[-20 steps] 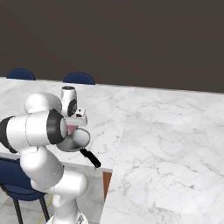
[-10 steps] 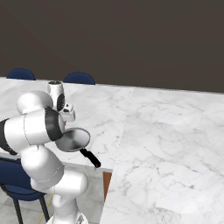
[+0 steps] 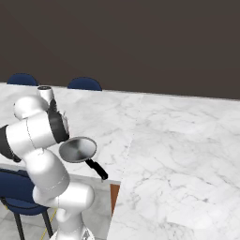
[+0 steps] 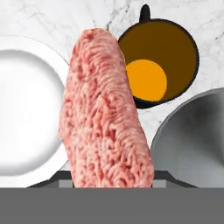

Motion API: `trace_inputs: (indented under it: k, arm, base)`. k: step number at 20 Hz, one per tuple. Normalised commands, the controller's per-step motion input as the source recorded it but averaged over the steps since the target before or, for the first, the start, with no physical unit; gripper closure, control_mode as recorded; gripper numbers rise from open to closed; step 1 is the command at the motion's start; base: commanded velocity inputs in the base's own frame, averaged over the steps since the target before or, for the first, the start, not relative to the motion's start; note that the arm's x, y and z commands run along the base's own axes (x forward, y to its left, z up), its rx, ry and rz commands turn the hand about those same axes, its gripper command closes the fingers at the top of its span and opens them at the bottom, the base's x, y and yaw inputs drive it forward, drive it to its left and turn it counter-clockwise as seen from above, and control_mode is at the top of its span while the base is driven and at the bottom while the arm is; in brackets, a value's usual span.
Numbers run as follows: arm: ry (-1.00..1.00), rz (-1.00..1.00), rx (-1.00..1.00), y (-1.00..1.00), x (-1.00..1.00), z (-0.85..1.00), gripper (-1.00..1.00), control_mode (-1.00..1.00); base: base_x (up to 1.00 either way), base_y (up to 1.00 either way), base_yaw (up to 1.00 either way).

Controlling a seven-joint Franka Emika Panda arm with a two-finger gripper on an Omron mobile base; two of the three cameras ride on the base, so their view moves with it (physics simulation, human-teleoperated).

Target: Pick up the pan with the steak in it and place it on the dining table. Then place the steak on the plate.

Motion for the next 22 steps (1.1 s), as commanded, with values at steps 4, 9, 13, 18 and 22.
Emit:
trace_inputs:
  k: [4, 9, 13, 18, 22]
  arm:
    - [-0.02, 0.02, 0.00, 0.71, -0.21, 0.00, 1.00, -1.00]
    - [-0.03, 0.01, 0.00, 0.64, -0.10, 0.00, 1.00, -1.00]
    - [-0.04, 0.01, 0.00, 0.49, -0.01, 0.00, 1.00, -1.00]
    - [-0.01, 0.01, 0.00, 0.10, -0.01, 0.00, 1.00, -1.00]
    - [0.00, 0.00, 0.00, 0.04, 0.00, -0.01, 1.00, -1.00]
  base:
    - [0.00, 0.00, 0.00]
    - [0.00, 0.00, 0.00]
    - [0.00, 0.00, 0.00]
    - [0.00, 0.00, 0.00]
    - [0.00, 0.00, 0.00]
